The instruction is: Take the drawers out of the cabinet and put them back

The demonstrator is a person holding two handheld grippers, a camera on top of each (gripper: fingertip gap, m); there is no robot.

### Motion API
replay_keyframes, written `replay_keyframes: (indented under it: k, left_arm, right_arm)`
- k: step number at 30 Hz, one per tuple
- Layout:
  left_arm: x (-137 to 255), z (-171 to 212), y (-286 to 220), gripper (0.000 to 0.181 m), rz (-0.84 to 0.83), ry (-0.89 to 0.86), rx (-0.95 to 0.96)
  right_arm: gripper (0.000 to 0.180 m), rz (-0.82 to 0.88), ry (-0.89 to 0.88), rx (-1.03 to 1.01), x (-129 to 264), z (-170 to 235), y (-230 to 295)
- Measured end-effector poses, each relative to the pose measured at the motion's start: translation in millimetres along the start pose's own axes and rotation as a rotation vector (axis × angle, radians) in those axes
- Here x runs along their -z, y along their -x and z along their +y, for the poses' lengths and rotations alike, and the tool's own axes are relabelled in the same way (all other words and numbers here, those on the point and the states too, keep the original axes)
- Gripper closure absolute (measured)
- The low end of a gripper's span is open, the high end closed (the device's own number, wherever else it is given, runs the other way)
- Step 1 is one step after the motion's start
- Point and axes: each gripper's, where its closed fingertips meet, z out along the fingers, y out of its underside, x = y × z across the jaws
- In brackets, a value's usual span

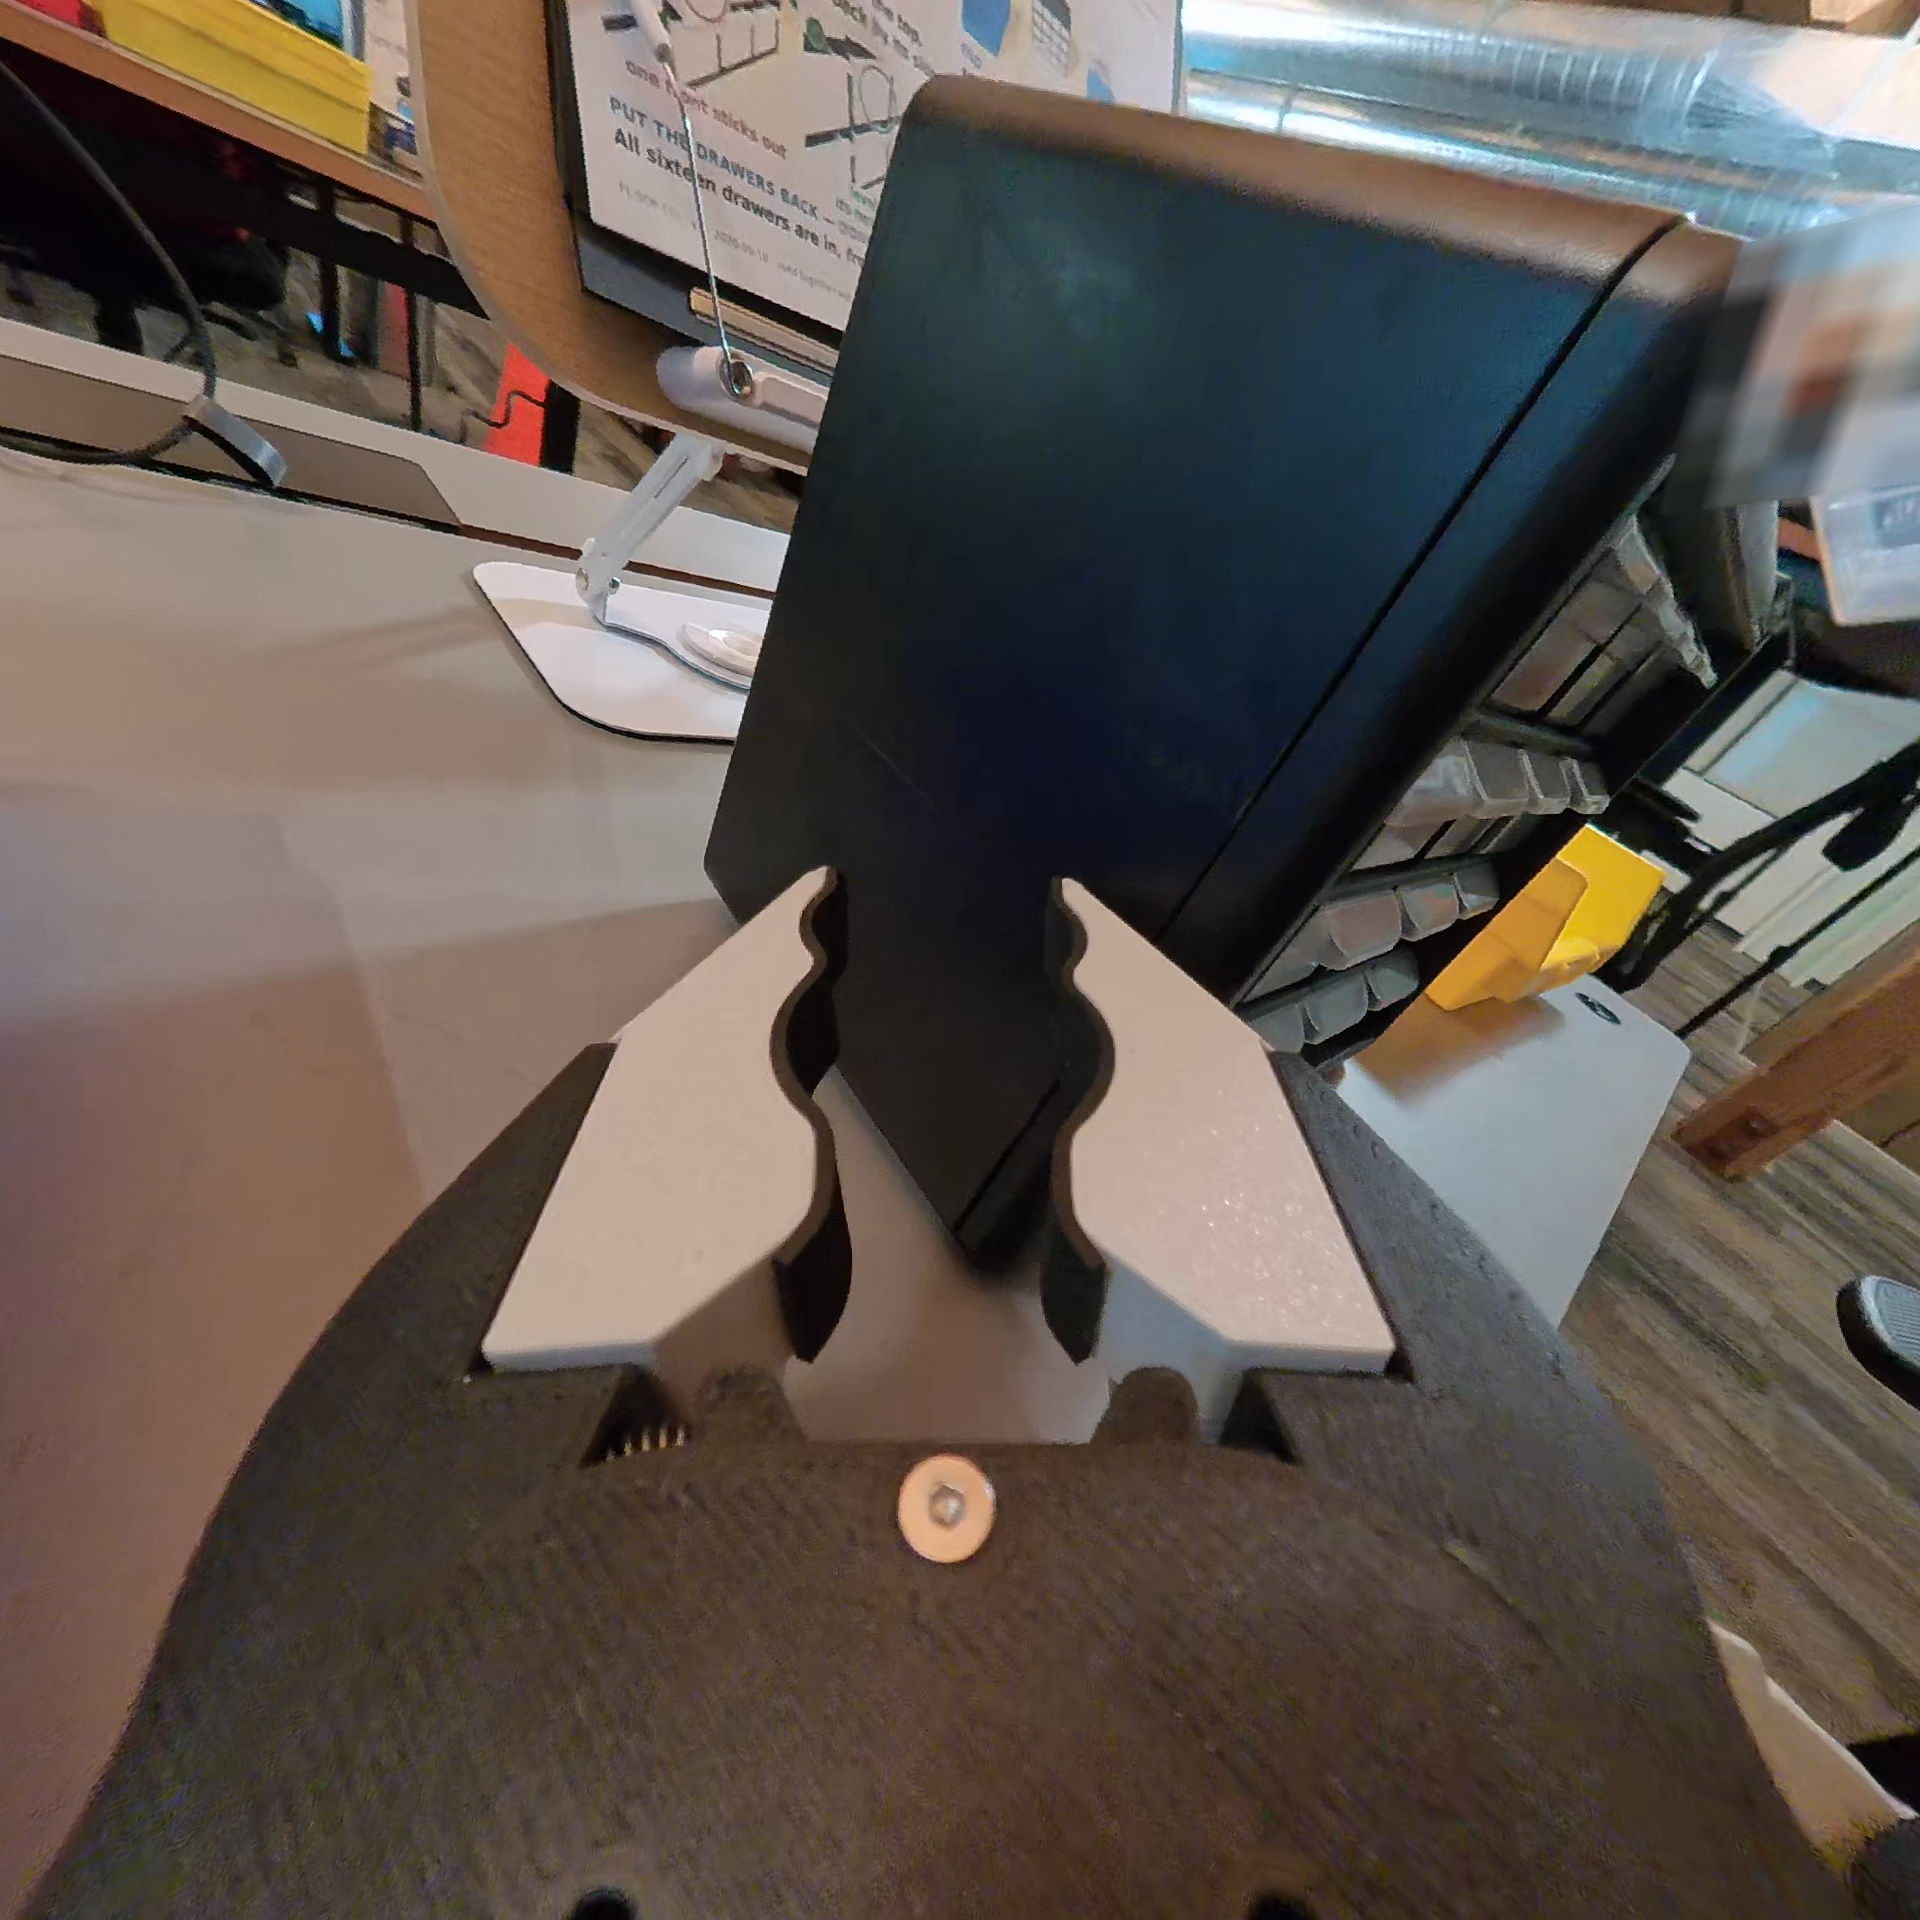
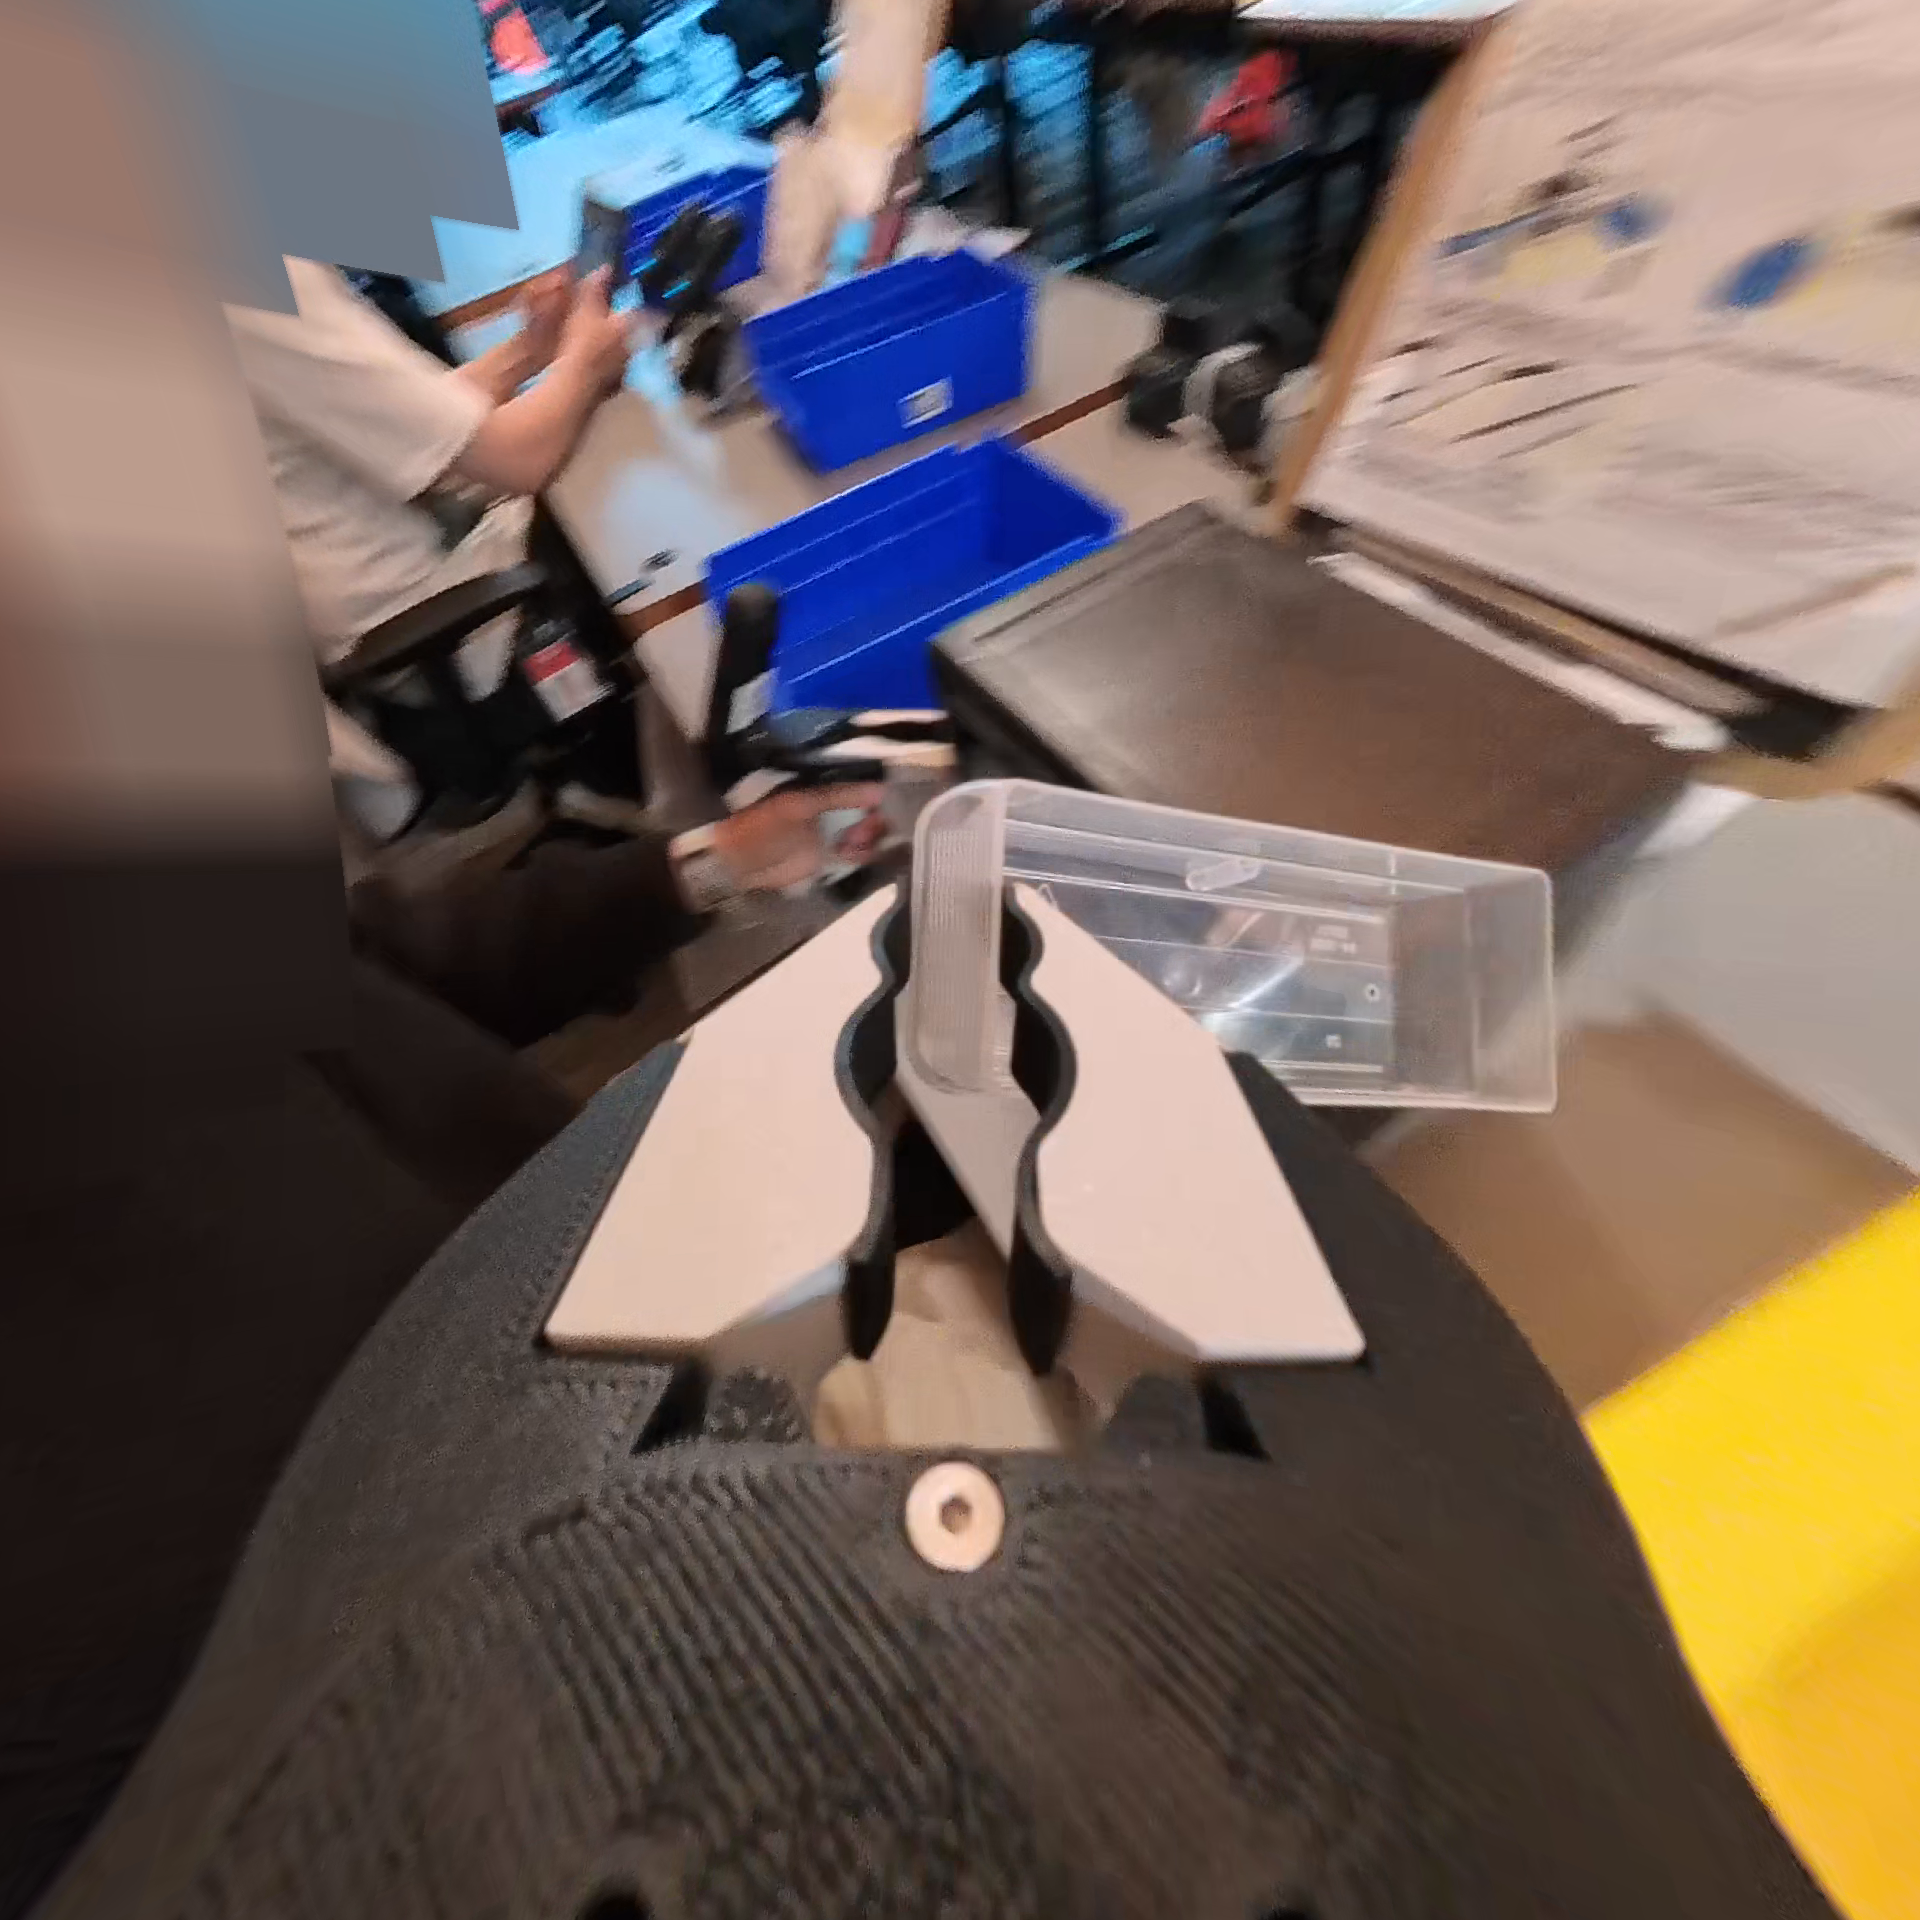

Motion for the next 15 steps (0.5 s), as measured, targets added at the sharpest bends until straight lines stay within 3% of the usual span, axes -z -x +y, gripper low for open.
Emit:
replay_keyframes:
  k: [6, 10, 15]
  left_arm:
    - [1.1, -3.1, 5.4, 0.147, -0.044, -0.021, -0.021]
    - [-1.7, -3.3, 5.3, 0.147, -0.045, -0.022, -0.019]
    - [-8.2, -0.8, 2.7, 0.147, -0.042, -0.006, -0.048]
  right_arm:
    - [0.166, 0.462, -0.084, -0.133, 64.7, 12.4, -147.5]
    - [0.165, 0.555, -0.066, -0.347, 53.1, 59.4, -254.2]
    - [0.165, 0.728, 0.161, -0.376, 10.8, 134.6, -357.6]
